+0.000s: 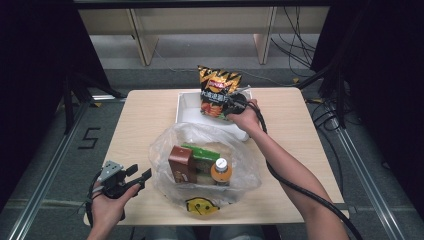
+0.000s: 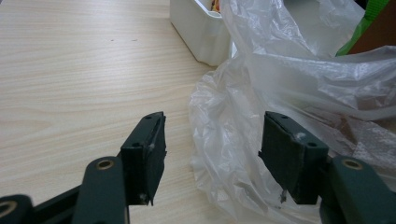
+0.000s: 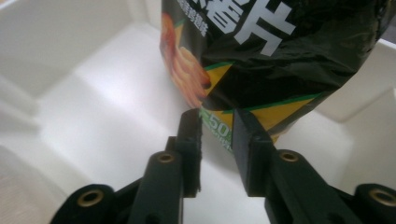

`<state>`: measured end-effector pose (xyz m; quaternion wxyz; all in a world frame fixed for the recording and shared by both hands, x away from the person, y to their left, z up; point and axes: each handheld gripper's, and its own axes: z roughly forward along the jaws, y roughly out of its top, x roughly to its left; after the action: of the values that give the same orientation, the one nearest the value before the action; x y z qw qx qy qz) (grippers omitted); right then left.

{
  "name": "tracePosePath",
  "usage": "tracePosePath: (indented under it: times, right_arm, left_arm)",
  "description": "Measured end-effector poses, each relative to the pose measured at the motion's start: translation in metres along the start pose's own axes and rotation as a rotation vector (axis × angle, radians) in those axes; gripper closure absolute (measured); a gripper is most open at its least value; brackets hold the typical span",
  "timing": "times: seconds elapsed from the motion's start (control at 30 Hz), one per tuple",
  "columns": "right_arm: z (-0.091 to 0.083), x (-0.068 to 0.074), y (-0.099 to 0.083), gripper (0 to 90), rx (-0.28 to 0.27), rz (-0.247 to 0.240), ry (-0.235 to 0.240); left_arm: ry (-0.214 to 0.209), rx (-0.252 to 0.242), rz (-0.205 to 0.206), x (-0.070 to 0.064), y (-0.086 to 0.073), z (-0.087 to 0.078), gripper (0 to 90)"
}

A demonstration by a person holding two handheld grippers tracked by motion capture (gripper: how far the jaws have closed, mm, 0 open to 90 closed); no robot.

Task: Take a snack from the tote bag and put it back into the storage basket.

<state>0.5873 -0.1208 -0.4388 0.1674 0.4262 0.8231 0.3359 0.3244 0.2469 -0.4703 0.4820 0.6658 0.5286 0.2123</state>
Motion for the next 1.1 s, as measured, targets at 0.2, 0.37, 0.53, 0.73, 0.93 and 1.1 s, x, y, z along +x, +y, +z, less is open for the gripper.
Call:
tracePosePath:
  times: [0.2, 0.37, 0.53, 0.73, 0.93, 1.1]
  right_arm:
    - [-0.017, 0.002, -0.003, 62.3, -0.031, -0.022, 0.012]
    - [-0.033, 0.003, -0.006, 58.5, -0.08, -0.024, 0.034]
    - [-0.051, 0.009, -0.011, 57.3, -0.079, -0.006, 0.079]
    - [-0.07, 0.017, -0.017, 56.9, -0.127, -0.068, 0.125]
    - [-0.087, 0.028, -0.022, 57.0, -0.165, -0.069, 0.18]
    - [-0.102, 0.037, -0.029, 57.0, -0.176, -0.072, 0.238]
  left_arm:
    - [0.003, -0.001, -0.004, 0.0, 0.0, -0.001, 39.6]
    - [0.005, -0.002, -0.005, 0.0, 0.0, -0.001, 39.7]
    - [0.007, 0.0, -0.002, 0.0, -0.001, 0.0, 39.6]
    - [0.012, 0.006, 0.003, -0.001, -0.001, 0.0, 39.6]
    - [0.014, 0.007, 0.001, -0.001, -0.002, 0.0, 39.5]
    - [0.012, 0.007, -0.003, -0.001, -0.003, 0.001, 39.5]
